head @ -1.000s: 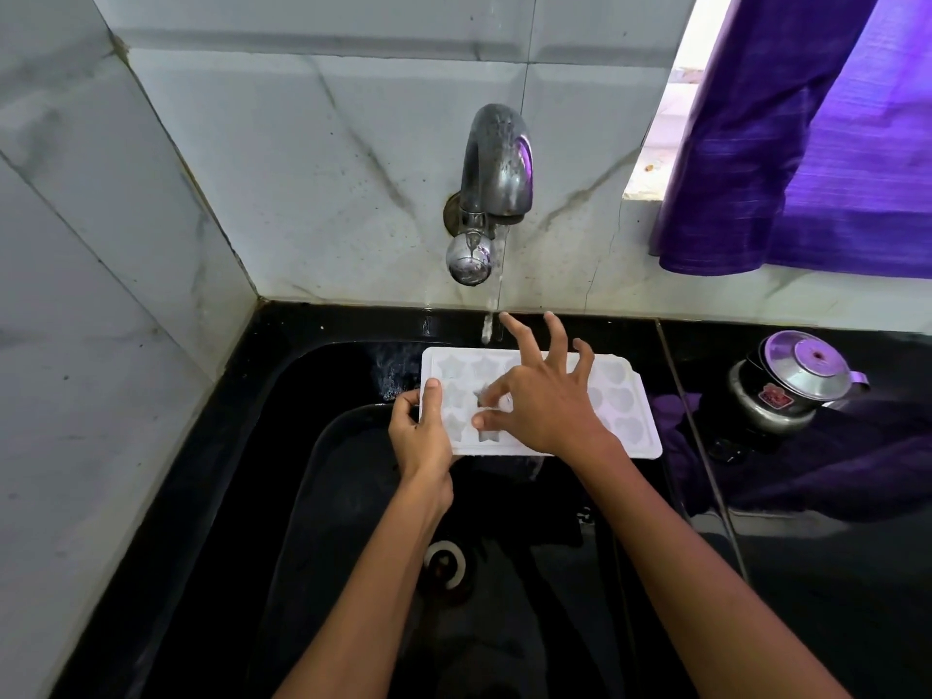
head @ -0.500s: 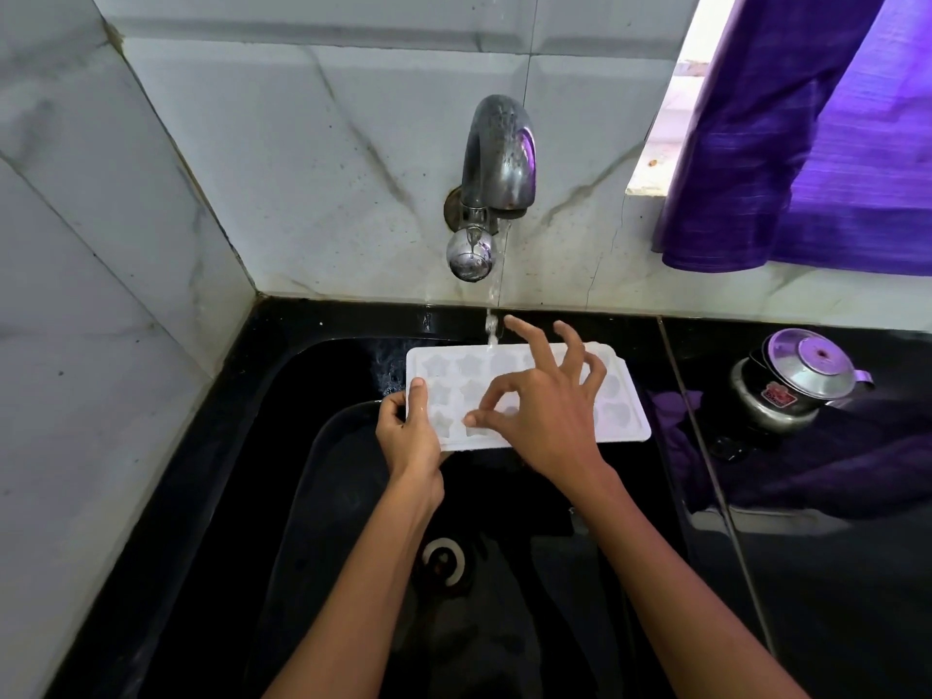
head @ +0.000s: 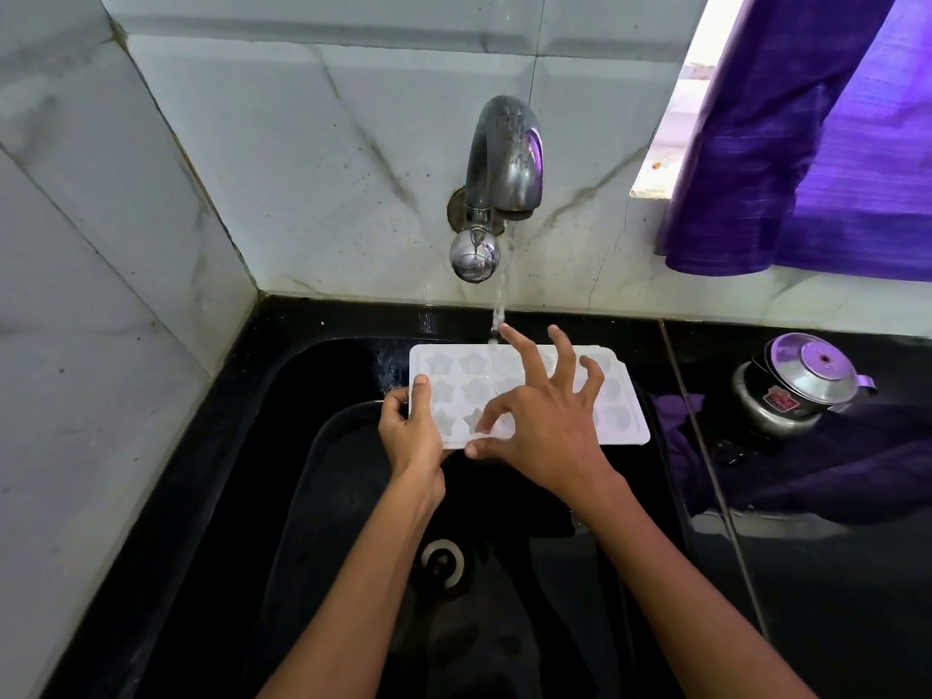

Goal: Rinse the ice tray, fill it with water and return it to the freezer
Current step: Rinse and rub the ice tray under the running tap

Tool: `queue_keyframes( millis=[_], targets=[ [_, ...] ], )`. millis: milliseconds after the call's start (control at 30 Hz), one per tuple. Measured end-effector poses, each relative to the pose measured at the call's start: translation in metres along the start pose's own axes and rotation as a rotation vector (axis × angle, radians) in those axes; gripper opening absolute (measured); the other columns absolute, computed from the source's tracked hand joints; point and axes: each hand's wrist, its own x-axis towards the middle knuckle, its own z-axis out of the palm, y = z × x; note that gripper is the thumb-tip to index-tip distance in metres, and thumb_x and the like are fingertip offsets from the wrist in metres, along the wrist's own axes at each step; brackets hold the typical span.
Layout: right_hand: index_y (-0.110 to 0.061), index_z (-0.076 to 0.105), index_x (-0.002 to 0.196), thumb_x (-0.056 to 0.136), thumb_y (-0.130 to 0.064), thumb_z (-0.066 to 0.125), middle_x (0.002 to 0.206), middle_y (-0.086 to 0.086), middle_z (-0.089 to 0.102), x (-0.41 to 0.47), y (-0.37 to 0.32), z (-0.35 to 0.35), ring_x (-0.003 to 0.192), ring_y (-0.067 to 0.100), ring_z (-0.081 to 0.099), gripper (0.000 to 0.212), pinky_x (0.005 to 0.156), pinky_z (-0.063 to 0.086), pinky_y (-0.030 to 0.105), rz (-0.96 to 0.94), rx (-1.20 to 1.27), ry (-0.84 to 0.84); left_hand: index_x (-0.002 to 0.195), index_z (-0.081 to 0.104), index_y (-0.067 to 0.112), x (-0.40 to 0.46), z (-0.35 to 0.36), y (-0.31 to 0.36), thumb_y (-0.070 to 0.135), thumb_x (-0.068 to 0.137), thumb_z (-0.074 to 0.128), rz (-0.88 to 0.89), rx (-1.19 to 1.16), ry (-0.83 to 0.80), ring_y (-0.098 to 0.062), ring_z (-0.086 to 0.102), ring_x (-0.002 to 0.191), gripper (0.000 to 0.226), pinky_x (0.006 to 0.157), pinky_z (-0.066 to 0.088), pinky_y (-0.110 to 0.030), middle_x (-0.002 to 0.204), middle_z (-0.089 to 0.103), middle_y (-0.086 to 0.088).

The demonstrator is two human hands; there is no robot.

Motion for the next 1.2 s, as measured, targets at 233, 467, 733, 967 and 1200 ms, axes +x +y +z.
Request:
queue_keyframes(
  millis=[233, 467, 733, 967, 1200],
  targets=[
    [-0.040, 0.069, 0.103, 0.078, -0.060, 0.062, 0.158, -0.011, -0.017, 0.002, 0.004, -0.004, 0.140, 0.028, -0.029, 0.032, 0.109, -0.011, 0.054, -0.040, 0.018, -0.172, 0.094, 0.054, 0.012, -0.005, 0.002, -0.001, 0.035, 0.094, 0.054, -0.019, 0.008, -0.016, -0.018, 0.063, 0.067, 0.023, 0.051, 0.053, -0.027, 0.083, 0.066, -0.004],
    [-0.037, 0.066, 0.068, 0.050, -0.060, 0.082, 0.156, -0.017, 0.002, 0.005, 0.013, -0.014, 0.143, 0.021, -0.019, 0.033, 0.111, -0.004, 0.054, 0.024, 0.198, -0.111, 0.091, 0.052, 0.012, -0.012, 0.005, -0.003, 0.034, 0.095, 0.050, -0.057, -0.014, -0.046, -0.022, 0.063, 0.073, 0.023, 0.063, 0.053, -0.034, 0.084, 0.067, -0.006],
    [-0.042, 0.059, 0.105, 0.082, -0.062, 0.057, 0.157, -0.010, 0.006, 0.034, 0.014, -0.011, 0.144, 0.025, -0.017, 0.030, 0.111, -0.002, 0.056, 0.042, 0.230, -0.145, 0.086, 0.056, 0.015, -0.020, 0.007, -0.008, 0.034, 0.096, 0.049, -0.094, -0.024, -0.073, -0.021, 0.064, 0.074, 0.022, 0.060, 0.054, -0.033, 0.082, 0.067, -0.005],
    [-0.045, 0.062, 0.116, 0.083, -0.064, 0.052, 0.160, -0.008, -0.006, 0.039, 0.005, -0.014, 0.143, 0.035, -0.020, 0.039, 0.112, -0.003, 0.058, -0.011, -0.009, -0.190, 0.081, 0.055, 0.016, -0.023, 0.008, -0.010, 0.033, 0.096, 0.050, -0.085, -0.011, -0.122, -0.019, 0.062, 0.068, 0.024, 0.061, 0.051, -0.032, 0.073, 0.066, -0.003],
    [-0.034, 0.071, 0.083, 0.062, -0.061, 0.075, 0.159, -0.008, -0.005, 0.044, 0.008, -0.019, 0.143, 0.032, -0.015, 0.035, 0.110, 0.004, 0.058, -0.031, 0.007, 0.012, 0.081, 0.053, 0.014, -0.026, 0.008, -0.010, 0.033, 0.096, 0.049, -0.085, -0.017, -0.158, -0.021, 0.062, 0.070, 0.025, 0.061, 0.051, -0.033, 0.077, 0.066, -0.006]
  ],
)
